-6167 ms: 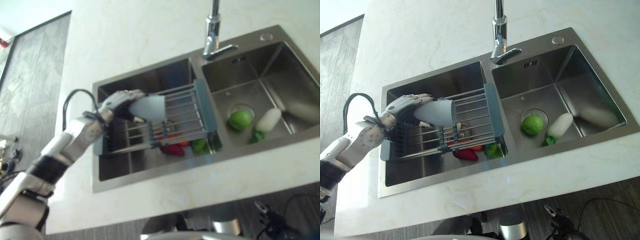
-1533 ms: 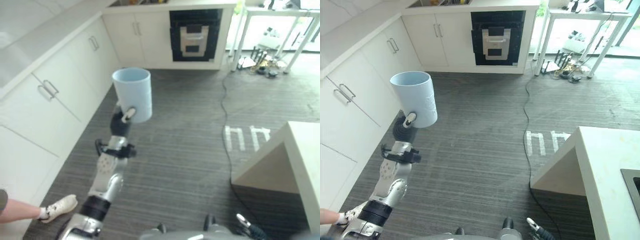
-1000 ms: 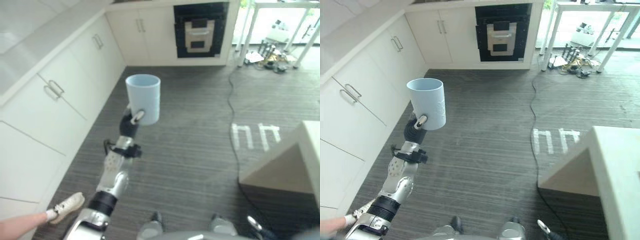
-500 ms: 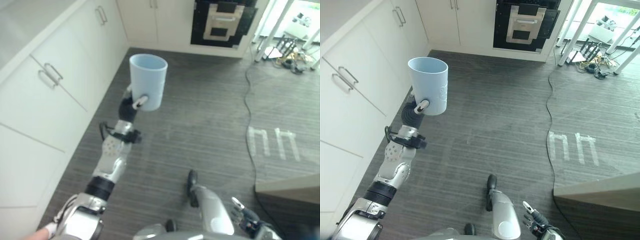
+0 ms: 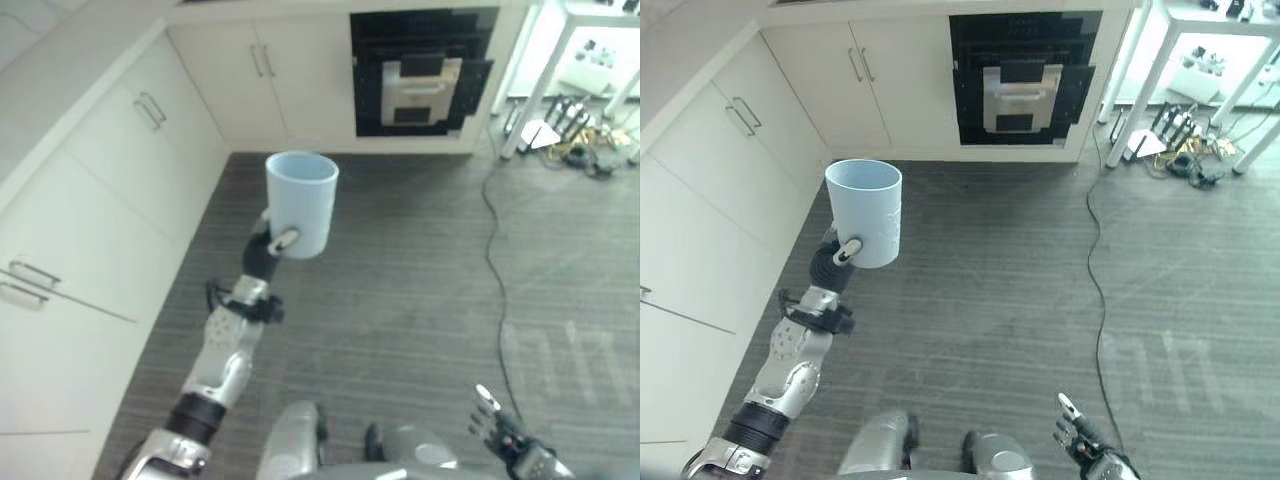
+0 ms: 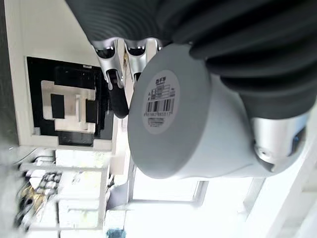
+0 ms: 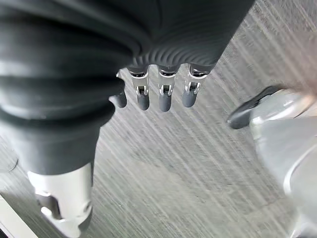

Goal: Place the dishes in the dishwasher.

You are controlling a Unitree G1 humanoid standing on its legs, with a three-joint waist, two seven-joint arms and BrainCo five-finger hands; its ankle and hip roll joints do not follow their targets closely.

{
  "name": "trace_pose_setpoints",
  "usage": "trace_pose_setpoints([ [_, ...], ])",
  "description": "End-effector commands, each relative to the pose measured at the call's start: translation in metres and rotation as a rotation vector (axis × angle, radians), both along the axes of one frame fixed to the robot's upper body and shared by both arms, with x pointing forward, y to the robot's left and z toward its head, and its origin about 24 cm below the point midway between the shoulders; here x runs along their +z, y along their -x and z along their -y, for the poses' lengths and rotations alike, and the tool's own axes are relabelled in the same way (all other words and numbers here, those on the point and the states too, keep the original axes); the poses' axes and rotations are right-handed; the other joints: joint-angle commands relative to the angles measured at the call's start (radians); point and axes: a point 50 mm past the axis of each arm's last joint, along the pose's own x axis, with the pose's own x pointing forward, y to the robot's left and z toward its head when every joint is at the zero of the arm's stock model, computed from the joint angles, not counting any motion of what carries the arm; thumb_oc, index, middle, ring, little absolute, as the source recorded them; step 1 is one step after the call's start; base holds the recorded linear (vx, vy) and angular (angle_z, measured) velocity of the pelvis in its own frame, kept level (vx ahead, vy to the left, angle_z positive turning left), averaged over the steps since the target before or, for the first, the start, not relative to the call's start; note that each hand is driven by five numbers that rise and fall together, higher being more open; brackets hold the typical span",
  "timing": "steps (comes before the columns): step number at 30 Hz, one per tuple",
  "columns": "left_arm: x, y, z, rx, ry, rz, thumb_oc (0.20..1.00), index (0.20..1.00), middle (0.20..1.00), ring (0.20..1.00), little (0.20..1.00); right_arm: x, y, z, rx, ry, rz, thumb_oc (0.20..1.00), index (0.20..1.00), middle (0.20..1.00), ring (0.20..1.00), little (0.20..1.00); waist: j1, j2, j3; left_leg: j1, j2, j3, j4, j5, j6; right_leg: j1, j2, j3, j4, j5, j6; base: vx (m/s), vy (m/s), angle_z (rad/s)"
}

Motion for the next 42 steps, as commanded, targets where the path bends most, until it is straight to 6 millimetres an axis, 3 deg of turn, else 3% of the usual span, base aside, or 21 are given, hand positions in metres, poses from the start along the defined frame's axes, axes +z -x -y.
trace_pose_setpoints([
  [1,0.033,0.001,0.001,-0.011,0.038,0.200,0.200,0.200,0.200,0.200,0.200,0.003,0.013,0.018,0.027,0.042,-0.013,1.000,1.000,1.000,1.000,1.000,-0.008,0.097,0.008,0.310,-0.011,-0.135,-0.562,0.038,-0.111,-0.040,-0.014,-0.034,0.017,0.029,0.111,0.57,0.184,-1.22],
  [3,0.029,0.003,-0.008,0.000,0.041,0.193,0.200,0.200,0.200,0.200,0.200,0.001,0.021,0.018,-0.021,0.008,-0.024,1.000,1.000,1.000,1.000,1.000,0.020,0.105,0.006,0.248,-0.005,-0.159,-0.638,0.115,-0.137,0.026,-0.005,0.010,-0.005,0.007,0.118,0.60,0.211,-1.29],
  [4,0.027,0.002,-0.010,-0.008,0.062,0.188,0.200,0.200,0.200,0.200,0.200,0.001,0.022,0.019,-0.006,0.019,-0.026,1.000,1.000,1.000,1.000,1.000,0.021,0.106,-0.006,0.243,0.000,-0.120,-0.636,0.112,-0.132,0.049,-0.014,0.005,-0.009,-0.012,0.130,0.58,0.309,-1.47],
  [6,0.023,0.002,-0.012,0.005,0.071,0.177,0.200,0.200,0.200,0.200,0.200,0.001,0.018,0.019,0.026,0.052,-0.044,1.000,1.000,1.000,1.000,1.000,0.021,0.107,-0.024,0.262,-0.014,-0.112,-0.616,0.075,-0.113,0.060,-0.027,0.007,0.026,-0.046,0.144,0.42,0.281,-1.35],
  [8,0.022,-0.001,-0.007,0.004,0.054,0.172,0.200,0.200,0.200,0.200,0.200,-0.002,0.022,0.014,0.056,0.058,-0.078,1.000,1.000,1.000,1.000,1.000,0.020,0.100,-0.035,0.296,-0.050,-0.121,-0.566,-0.001,-0.063,0.039,-0.046,-0.006,0.148,-0.058,0.152,0.41,0.265,-0.84],
  [9,0.023,-0.002,-0.005,-0.008,0.044,0.172,0.200,0.200,0.200,0.200,0.200,-0.003,0.023,0.012,0.071,0.067,-0.086,1.000,1.000,1.000,1.000,1.000,0.018,0.101,-0.037,0.317,-0.055,-0.112,-0.570,-0.013,-0.047,0.021,-0.051,-0.021,0.216,-0.037,0.157,0.47,0.323,-0.69],
  [10,0.026,-0.005,0.002,-0.029,0.007,0.173,0.200,0.200,0.200,0.200,0.200,-0.007,0.027,0.003,0.103,0.084,-0.086,1.000,1.000,1.000,1.000,1.000,0.020,0.095,-0.043,0.374,-0.086,-0.105,-0.598,-0.038,-0.001,-0.033,-0.055,-0.038,0.422,0.105,0.211,0.45,0.330,-0.45],
  [11,0.028,-0.006,0.004,-0.016,-0.011,0.171,0.200,0.200,0.200,0.200,0.200,-0.008,0.028,-0.003,0.133,0.083,-0.089,1.000,1.000,1.000,1.000,1.000,0.021,0.100,-0.041,0.416,-0.096,-0.098,-0.622,-0.049,0.021,-0.098,-0.063,-0.070,0.564,0.178,0.243,0.47,0.358,-0.02],
  [12,0.029,-0.007,0.005,0.001,-0.016,0.173,0.200,0.200,0.200,0.200,0.200,-0.009,0.027,-0.006,0.164,0.093,-0.093,1.000,1.000,1.000,1.000,1.000,0.018,0.107,-0.037,0.447,-0.096,-0.092,-0.637,-0.057,0.028,-0.147,-0.082,-0.105,0.614,0.171,0.236,0.37,0.284,-0.16],
  [13,0.032,-0.009,0.009,0.009,-0.012,0.182,0.200,0.200,0.200,0.200,0.200,-0.009,0.024,-0.007,0.200,0.113,-0.098,1.000,1.000,1.000,1.000,1.000,0.004,0.119,-0.028,0.493,-0.091,-0.080,-0.653,-0.072,0.031,-0.211,-0.079,-0.144,0.592,0.125,0.215,0.33,0.175,-0.46],
  [15,0.039,-0.013,0.010,-0.003,-0.018,0.195,0.200,0.200,0.200,0.200,0.200,-0.008,0.023,-0.004,0.177,0.120,-0.100,1.000,1.000,1.000,1.000,1.000,-0.027,0.114,-0.008,0.547,-0.095,-0.105,-0.663,-0.100,0.024,-0.274,-0.083,-0.151,0.392,0.104,0.195,0.31,-0.007,-0.28],
  [17,0.041,-0.016,0.011,0.008,-0.009,0.194,0.200,0.200,0.200,0.200,0.200,-0.007,0.023,0.000,0.178,0.126,-0.105,1.000,1.000,1.000,1.000,1.000,-0.053,0.095,-0.002,0.591,-0.110,-0.146,-0.667,-0.144,0.020,-0.301,-0.124,-0.115,0.170,0.163,0.217,0.32,-0.149,0.74],
  [19,0.039,-0.015,0.011,0.016,-0.009,0.191,0.200,0.200,0.200,0.200,0.200,-0.007,0.025,0.002,0.182,0.129,-0.123,1.000,1.000,1.000,1.000,1.000,-0.075,0.081,-0.009,0.635,-0.108,-0.179,-0.675,-0.188,0.011,-0.315,-0.144,-0.059,0.049,0.235,0.255,0.40,-0.254,1.02],
  [23,0.038,-0.012,0.013,0.037,-0.001,0.183,0.200,0.200,0.200,0.200,0.200,-0.009,0.030,0.001,0.184,0.129,-0.149,1.000,1.000,1.000,1.000,1.000,-0.065,0.078,-0.028,0.636,-0.085,-0.172,-0.658,-0.195,-0.006,-0.272,-0.128,-0.081,0.038,0.200,0.233,0.24,-0.248,0.60],
  [27,0.041,-0.009,0.015,0.042,0.003,0.194,0.200,0.200,0.200,0.200,0.200,-0.007,0.027,0.007,0.174,0.149,-0.139,1.000,1.000,1.000,1.000,1.000,-0.058,0.076,-0.037,0.629,-0.049,-0.145,-0.573,-0.214,-0.036,-0.233,-0.109,-0.122,0.052,0.145,0.188,0.18,-0.237,0.02],
  [29,0.046,-0.009,0.017,0.018,0.033,0.210,0.200,0.200,0.200,0.200,0.200,-0.002,0.022,0.015,0.142,0.171,-0.114,1.000,1.000,1.000,1.000,1.000,-0.054,0.071,-0.029,0.521,-0.018,-0.092,-0.382,-0.147,-0.067,-0.183,-0.105,-0.146,0.034,0.119,0.150,0.10,-0.153,0.35],
  [30,0.047,-0.010,0.018,0.005,0.037,0.211,0.200,0.200,0.200,0.200,0.200,-0.002,0.023,0.018,0.125,0.175,-0.108,1.000,1.000,1.000,1.000,1.000,-0.054,0.073,-0.024,0.490,0.000,-0.070,-0.390,-0.130,-0.072,-0.168,-0.104,-0.159,0.028,0.113,0.148,0.13,0.019,0.58],
  [32,0.047,-0.011,0.016,-0.013,0.040,0.214,0.200,0.200,0.200,0.200,0.200,0.000,0.023,0.022,0.103,0.180,-0.101,1.000,1.000,1.000,1.000,1.000,-0.056,0.091,-0.015,0.486,0.037,-0.044,-0.534,-0.081,-0.099,-0.144,-0.103,-0.175,0.018,0.098,0.154,0.16,0.158,0.50],
  [33,0.047,-0.012,0.016,-0.020,0.045,0.213,0.200,0.200,0.200,0.200,0.200,0.000,0.025,0.025,0.091,0.183,-0.100,1.000,1.000,1.000,1.000,1.000,-0.053,0.095,-0.006,0.457,0.063,-0.038,-0.570,-0.027,-0.123,-0.120,-0.108,-0.185,0.004,0.092,0.156,0.14,0.206,0.31],
  [34,0.044,-0.012,0.018,-0.028,0.047,0.212,0.200,0.200,0.200,0.200,0.200,0.002,0.025,0.027,0.075,0.183,-0.096,1.000,1.000,1.000,1.000,1.000,-0.058,0.095,-0.006,0.464,0.074,-0.009,-0.600,-0.029,-0.123,-0.105,-0.123,-0.202,-0.011,0.091,0.162,0.13,0.221,0.29],
  [42,0.039,-0.015,0.017,-0.009,0.010,0.190,0.200,0.200,0.200,0.200,0.200,-0.008,0.038,0.008,0.099,0.128,-0.114,1.000,1.000,1.000,1.000,1.000,-0.052,0.115,-0.025,0.568,0.054,-0.013,-0.784,-0.005,-0.116,-0.107,-0.154,-0.240,-0.022,0.111,0.200,0.11,0.113,-0.03],
])
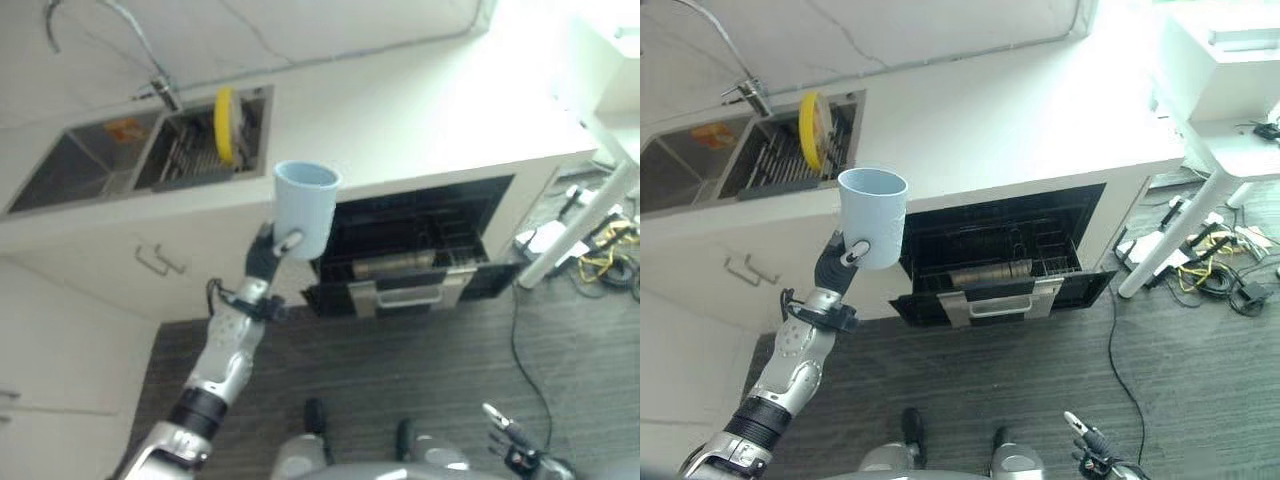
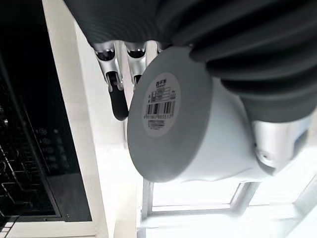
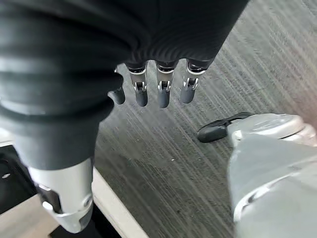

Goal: Place the dishes in the dishwasher.

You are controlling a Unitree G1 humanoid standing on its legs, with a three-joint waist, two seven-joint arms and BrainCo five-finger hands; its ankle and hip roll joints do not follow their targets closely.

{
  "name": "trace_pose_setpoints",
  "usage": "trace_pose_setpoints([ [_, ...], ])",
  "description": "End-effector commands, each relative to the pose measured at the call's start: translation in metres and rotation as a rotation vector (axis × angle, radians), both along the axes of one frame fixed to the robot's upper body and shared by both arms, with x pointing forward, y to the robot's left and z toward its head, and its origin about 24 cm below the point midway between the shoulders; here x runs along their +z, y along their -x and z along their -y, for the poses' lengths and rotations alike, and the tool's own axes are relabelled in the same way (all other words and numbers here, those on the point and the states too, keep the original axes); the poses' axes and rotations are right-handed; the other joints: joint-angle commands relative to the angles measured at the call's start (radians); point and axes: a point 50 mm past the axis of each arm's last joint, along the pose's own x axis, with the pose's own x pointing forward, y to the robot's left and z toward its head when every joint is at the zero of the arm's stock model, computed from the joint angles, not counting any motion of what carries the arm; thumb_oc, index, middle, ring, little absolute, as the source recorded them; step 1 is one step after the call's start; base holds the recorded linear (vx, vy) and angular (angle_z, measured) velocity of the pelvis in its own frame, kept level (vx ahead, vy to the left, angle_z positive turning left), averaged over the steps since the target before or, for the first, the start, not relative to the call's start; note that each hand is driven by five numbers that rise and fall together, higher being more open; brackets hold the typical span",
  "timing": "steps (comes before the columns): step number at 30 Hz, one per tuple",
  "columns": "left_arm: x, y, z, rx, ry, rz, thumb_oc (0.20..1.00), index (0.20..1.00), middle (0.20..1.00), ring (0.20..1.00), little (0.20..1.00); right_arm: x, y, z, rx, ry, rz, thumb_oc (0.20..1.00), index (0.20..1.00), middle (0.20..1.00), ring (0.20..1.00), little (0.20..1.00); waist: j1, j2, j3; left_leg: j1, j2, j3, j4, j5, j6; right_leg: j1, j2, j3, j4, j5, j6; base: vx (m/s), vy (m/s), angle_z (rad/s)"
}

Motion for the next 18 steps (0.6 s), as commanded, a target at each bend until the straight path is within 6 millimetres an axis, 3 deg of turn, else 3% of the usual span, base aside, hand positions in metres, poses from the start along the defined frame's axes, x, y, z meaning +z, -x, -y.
trace_pose_setpoints([
  [1,0.034,-0.004,-0.003,0.005,0.020,0.169,0.200,0.200,0.200,0.200,0.200,-0.005,0.003,-0.013,-0.011,-0.042,0.013,1.000,1.000,1.000,1.000,1.000,0.034,-0.038,-0.006,0.023,-0.044,0.000,0.035,-0.117,0.023,-0.064,-0.116,-0.014,0.093,-0.042,0.096,0.09,0.056,0.10],
  [8,0.038,0.000,0.000,0.005,0.011,0.178,0.200,0.200,0.200,0.200,0.200,-0.004,-0.005,-0.018,-0.022,-0.039,0.038,1.000,1.000,1.000,1.000,1.000,0.050,-0.048,-0.006,0.031,-0.045,0.029,0.035,-0.130,0.040,-0.058,-0.127,-0.025,0.086,-0.036,0.109,0.02,0.013,-0.01],
  [12,0.040,0.001,0.004,0.030,0.003,0.175,0.200,0.200,0.200,0.200,0.200,0.004,-0.018,-0.011,-0.070,0.021,0.140,1.000,1.000,1.000,1.000,1.000,0.047,-0.059,-0.007,0.041,-0.036,0.052,0.039,-0.136,0.044,-0.049,-0.128,-0.029,0.080,-0.035,0.111,0.00,-0.035,-0.09],
  [16,0.039,0.003,0.001,0.107,-0.005,0.163,0.200,0.200,0.200,0.200,0.200,0.038,-0.059,-0.005,-0.066,0.096,0.431,1.000,1.000,1.000,1.000,1.000,0.026,-0.081,-0.005,0.049,-0.026,0.072,0.052,-0.142,0.043,-0.044,-0.127,-0.029,0.073,-0.029,0.110,-0.01,-0.089,-0.14],
  [18,0.037,0.007,-0.008,0.192,0.012,0.176,0.200,0.200,0.200,0.200,0.200,0.074,-0.086,-0.013,0.068,0.144,0.661,1.000,1.000,1.000,1.000,1.000,0.002,-0.102,-0.004,0.050,-0.022,0.087,0.065,-0.149,0.044,-0.047,-0.129,-0.023,0.073,-0.027,0.109,-0.04,-0.111,-0.13],
])
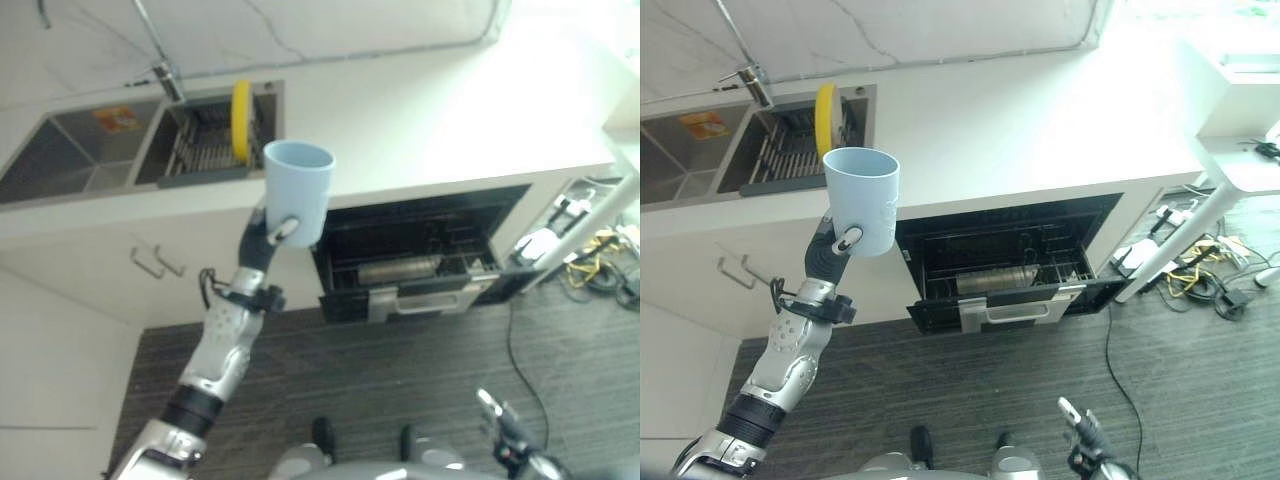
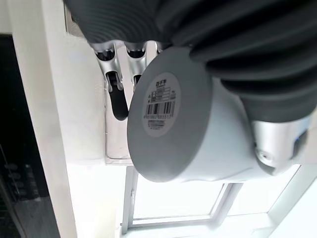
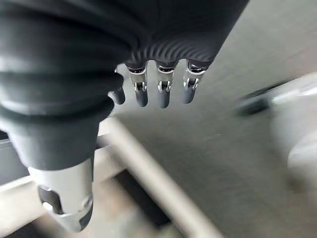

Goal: Place the dishes in the dishwasher.

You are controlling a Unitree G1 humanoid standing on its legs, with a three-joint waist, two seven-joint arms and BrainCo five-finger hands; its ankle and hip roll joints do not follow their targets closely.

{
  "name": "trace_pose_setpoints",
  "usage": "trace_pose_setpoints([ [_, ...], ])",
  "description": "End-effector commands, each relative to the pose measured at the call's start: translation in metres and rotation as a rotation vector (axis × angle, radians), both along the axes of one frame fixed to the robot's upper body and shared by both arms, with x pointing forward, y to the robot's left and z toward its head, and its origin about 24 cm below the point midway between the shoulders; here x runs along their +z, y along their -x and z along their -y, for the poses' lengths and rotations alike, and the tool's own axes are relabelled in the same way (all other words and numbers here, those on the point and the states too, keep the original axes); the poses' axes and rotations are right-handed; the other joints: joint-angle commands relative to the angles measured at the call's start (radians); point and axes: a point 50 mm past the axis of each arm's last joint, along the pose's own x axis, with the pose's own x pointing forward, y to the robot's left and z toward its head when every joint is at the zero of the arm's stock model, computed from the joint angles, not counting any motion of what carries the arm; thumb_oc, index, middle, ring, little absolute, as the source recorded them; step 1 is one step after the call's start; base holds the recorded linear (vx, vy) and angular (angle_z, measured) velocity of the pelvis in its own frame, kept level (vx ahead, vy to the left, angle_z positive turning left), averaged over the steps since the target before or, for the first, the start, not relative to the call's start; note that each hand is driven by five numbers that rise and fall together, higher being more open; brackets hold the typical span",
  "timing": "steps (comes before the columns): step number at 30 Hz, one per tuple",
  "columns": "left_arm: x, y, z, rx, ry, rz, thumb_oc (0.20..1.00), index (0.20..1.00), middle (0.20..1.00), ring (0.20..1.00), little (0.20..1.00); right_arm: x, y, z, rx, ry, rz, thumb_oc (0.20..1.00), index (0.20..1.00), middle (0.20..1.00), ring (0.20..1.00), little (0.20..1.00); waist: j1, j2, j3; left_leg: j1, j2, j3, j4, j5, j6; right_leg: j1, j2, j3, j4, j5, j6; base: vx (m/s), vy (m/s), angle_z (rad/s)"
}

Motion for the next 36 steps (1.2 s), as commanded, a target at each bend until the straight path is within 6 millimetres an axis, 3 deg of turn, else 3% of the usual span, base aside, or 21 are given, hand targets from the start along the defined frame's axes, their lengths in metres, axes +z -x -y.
trace_pose_setpoints([
  [1,0.017,0.001,-0.009,0.122,0.014,0.125,0.200,0.200,0.200,0.200,0.200,0.040,-0.029,0.008,0.070,0.135,0.248,1.000,1.000,1.000,1.000,1.000,-0.008,-0.025,-0.008,0.016,0.037,0.043,0.068,-0.119,-0.004,-0.049,-0.058,-0.057,0.073,-0.036,0.039,-0.02,-0.121,-0.13],
  [5,-0.005,0.009,-0.020,0.393,0.039,0.082,0.200,0.200,0.200,0.200,0.200,0.101,-0.049,-0.001,0.123,0.185,0.603,1.000,1.000,1.000,1.000,1.000,-0.045,-0.056,-0.018,0.030,0.043,0.068,0.084,-0.129,-0.004,-0.048,-0.054,-0.039,0.073,-0.033,0.039,0.02,-0.074,-0.22],
  [9,-0.011,0.009,-0.019,0.589,-0.004,0.118,0.200,0.200,0.200,0.200,0.200,0.153,-0.058,-0.012,0.225,0.258,0.870,1.000,1.000,1.000,1.000,1.000,-0.071,-0.062,-0.030,0.034,0.039,0.081,0.091,-0.140,-0.001,-0.055,-0.052,-0.019,0.074,-0.033,0.039,0.02,0.002,-0.22],
  [14,-0.003,0.014,-0.019,0.819,-0.139,0.263,0.200,0.200,0.200,0.200,0.200,0.192,-0.067,-0.038,0.391,0.275,1.059,1.000,1.000,1.000,1.000,1.000,-0.071,-0.059,-0.043,0.041,0.028,0.073,0.090,-0.149,-0.001,-0.053,-0.050,0.002,0.066,-0.030,0.040,0.02,0.022,-0.17],
  [23,0.009,0.020,-0.006,0.887,-0.357,0.485,0.200,0.200,0.200,0.200,0.200,0.207,-0.081,-0.090,0.601,0.189,1.131,1.000,1.000,1.000,1.000,1.000,-0.012,-0.050,-0.063,0.053,0.016,0.034,0.070,-0.147,-0.009,-0.023,-0.051,-0.017,0.040,-0.028,0.043,0.00,0.000,0.02],
  [36,0.008,0.025,0.016,0.767,-0.474,0.653,0.200,0.200,0.200,0.200,0.200,0.209,-0.094,-0.134,0.780,-0.029,1.123,1.000,1.000,1.000,1.000,1.000,0.065,-0.048,-0.077,0.059,0.006,-0.017,0.039,-0.140,-0.018,0.007,-0.051,-0.054,0.017,-0.029,0.044,0.00,-0.018,0.14],
])
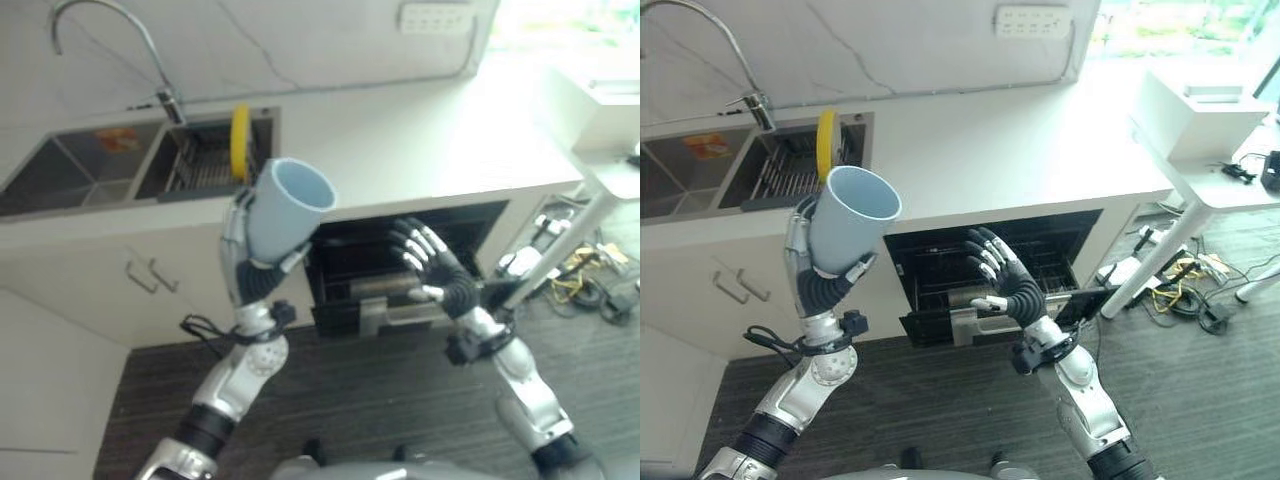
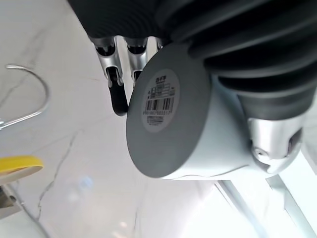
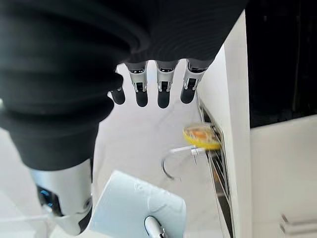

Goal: Place the dishes in the dishwasher.

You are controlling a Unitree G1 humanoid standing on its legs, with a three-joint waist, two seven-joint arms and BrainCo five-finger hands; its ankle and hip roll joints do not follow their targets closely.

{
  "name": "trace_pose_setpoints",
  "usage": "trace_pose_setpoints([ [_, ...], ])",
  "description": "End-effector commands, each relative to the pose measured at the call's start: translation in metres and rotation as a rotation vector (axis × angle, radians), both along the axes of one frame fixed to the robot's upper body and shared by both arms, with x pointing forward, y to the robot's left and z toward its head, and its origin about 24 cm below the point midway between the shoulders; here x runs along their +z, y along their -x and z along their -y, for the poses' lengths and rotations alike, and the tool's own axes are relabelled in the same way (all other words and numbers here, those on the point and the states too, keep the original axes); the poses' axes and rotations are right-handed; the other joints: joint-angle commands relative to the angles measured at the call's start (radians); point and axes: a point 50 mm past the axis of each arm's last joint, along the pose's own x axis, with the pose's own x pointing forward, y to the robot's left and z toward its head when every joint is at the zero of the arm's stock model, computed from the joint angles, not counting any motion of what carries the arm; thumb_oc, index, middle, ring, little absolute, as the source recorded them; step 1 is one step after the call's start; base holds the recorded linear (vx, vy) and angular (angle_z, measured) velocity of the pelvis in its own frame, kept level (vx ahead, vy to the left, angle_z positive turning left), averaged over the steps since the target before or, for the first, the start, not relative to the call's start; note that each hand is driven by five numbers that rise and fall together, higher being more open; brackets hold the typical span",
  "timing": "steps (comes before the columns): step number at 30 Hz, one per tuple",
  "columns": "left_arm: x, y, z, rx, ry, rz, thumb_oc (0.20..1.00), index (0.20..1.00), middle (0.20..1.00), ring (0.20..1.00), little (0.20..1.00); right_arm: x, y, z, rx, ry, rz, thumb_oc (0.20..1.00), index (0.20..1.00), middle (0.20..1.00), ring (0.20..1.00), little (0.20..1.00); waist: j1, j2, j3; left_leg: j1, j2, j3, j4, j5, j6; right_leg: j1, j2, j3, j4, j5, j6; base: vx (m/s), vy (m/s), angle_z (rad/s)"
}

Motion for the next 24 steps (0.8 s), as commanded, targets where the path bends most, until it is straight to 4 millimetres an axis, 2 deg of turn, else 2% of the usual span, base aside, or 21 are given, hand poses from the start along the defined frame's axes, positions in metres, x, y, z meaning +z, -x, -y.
trace_pose_setpoints([
  [1,0.025,-0.010,0.006,-0.079,-0.053,0.154,0.200,0.200,0.200,0.200,0.200,0.021,-0.006,-0.014,0.073,-0.126,0.075,1.000,1.000,1.000,1.000,1.000,0.013,-0.050,-0.013,0.038,-0.007,-0.040,0.038,-0.140,-0.010,-0.030,-0.070,-0.067,0.083,-0.070,0.055,0.01,-0.028,0.10],
  [10,0.025,-0.010,0.029,-0.209,-0.099,0.183,0.200,0.200,0.200,0.200,0.200,0.040,-0.021,-0.050,0.223,-0.199,0.039,1.000,1.000,1.000,1.000,1.000,0.054,-0.052,-0.022,0.043,-0.011,-0.064,0.031,-0.140,-0.011,-0.015,-0.071,-0.082,0.076,-0.069,0.053,0.01,-0.015,0.14],
  [18,0.024,-0.013,0.039,-0.249,-0.096,0.163,0.200,0.200,0.200,0.200,0.200,0.053,-0.027,-0.071,0.293,-0.249,0.016,1.000,1.000,1.000,1.000,1.000,0.076,-0.055,-0.024,0.042,-0.012,-0.074,0.031,-0.140,-0.010,-0.010,-0.072,-0.088,0.076,-0.069,0.052,0.00,0.000,0.01],
  [24,0.020,-0.013,0.044,-0.249,-0.102,0.151,0.200,0.200,0.200,0.200,0.200,0.065,-0.031,-0.076,0.273,-0.273,0.039,1.000,1.000,1.000,1.000,1.000,0.086,-0.057,-0.022,0.042,-0.013,-0.079,0.030,-0.141,-0.008,-0.010,-0.073,-0.089,0.077,-0.068,0.052,0.00,0.000,0.01],
])
